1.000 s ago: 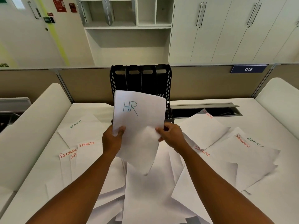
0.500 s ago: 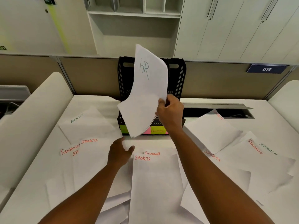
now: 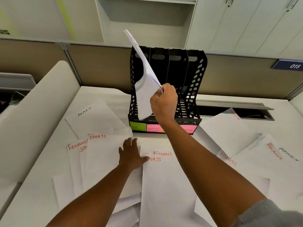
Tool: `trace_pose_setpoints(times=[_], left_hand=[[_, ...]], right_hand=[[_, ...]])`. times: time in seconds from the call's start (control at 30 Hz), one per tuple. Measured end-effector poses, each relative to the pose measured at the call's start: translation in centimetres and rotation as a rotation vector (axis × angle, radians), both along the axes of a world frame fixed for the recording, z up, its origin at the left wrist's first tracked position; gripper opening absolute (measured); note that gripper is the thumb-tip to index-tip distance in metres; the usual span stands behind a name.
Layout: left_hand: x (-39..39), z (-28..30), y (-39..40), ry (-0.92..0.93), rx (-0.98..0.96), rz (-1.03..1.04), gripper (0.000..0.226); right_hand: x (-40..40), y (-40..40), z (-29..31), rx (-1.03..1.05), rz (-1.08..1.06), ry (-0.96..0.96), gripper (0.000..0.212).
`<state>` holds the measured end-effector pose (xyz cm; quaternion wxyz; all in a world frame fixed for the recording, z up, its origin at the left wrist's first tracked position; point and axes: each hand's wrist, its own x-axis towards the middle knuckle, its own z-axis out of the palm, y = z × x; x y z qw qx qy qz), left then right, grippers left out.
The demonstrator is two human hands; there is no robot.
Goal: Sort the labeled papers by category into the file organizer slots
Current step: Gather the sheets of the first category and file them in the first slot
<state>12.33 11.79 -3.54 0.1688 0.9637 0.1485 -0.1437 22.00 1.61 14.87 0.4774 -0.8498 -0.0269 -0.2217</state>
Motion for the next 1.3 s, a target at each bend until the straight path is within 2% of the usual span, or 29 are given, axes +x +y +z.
trace_pose_setpoints(times=[0.27,0.37,0.57,0.73,0.8,0.9,1.0,1.2,1.3], left_hand=[[0.1,-1.3,0.8,0.003,0.055,-0.027,0.115],[0.4,-1.5,0.8,0.007,0.070,-0.024,0.119],[0.9,-2.1,1.2,0.014,0.125,-0.050,0.122],[1.0,-2.4,1.3,0.026,0.153,-0.056,0.124],[1.0,-2.4,1.3,0.029,0.158,-0.057,0.124],[0.9,-2.3,1.3,0.020,0.150,-0.052,0.123],[0.7,-2.0,1.2,0.005,0.130,-0.044,0.120],[-0.6,-1.2,0.3,-0.023,0.065,-0.022,0.107],[-1.6,-0.7,-0.4,-0.101,0.038,0.012,0.092]], right_hand=[[2.5,3.0,-2.7,0.157,0.003,0.151,0.015],[3.4,3.9,-4.0,0.194,0.002,0.231,0.012],[4.7,5.1,-6.6,0.327,-0.019,0.439,0.021],[4.8,5.2,-7.8,0.346,0.008,0.613,0.006],[4.9,5.1,-7.8,0.301,0.039,0.626,0.002],[5.3,5.0,-7.7,0.222,0.073,0.651,0.016],[5.1,4.7,-7.7,0.188,0.081,0.626,0.019],[3.4,2.2,-7.6,0.249,0.085,0.520,0.006],[2.0,0.1,-7.3,0.259,0.064,0.447,0.004]])
